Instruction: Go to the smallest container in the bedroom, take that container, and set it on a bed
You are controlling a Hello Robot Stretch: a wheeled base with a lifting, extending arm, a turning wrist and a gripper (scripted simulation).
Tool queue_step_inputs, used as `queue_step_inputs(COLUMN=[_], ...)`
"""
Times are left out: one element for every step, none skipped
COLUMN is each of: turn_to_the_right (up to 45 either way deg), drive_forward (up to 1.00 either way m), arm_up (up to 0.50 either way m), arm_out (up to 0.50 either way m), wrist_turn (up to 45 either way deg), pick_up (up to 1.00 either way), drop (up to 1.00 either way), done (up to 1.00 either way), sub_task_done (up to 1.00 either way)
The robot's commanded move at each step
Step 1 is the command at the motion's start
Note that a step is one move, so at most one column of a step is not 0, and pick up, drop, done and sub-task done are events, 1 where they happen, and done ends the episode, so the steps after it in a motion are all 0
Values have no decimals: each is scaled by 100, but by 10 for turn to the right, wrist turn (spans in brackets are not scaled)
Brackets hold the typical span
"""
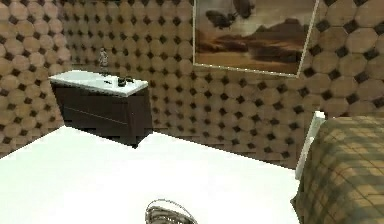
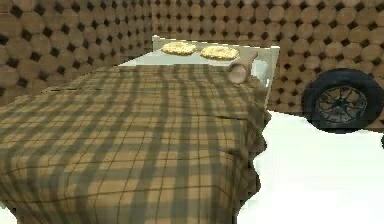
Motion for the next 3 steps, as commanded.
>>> queue_step_inputs(turn_to_the_right=[-450, -450, 0], drive_forward=[0, 0, 0], arm_up=[0, 0, 20], arm_out=[0, 0, 0], wrist_turn=[0, 0, 0], pick_up=[0, 0, 0], drop=[0, 0, 0], done=[0, 0, 0], sub_task_done=[0, 0, 0])
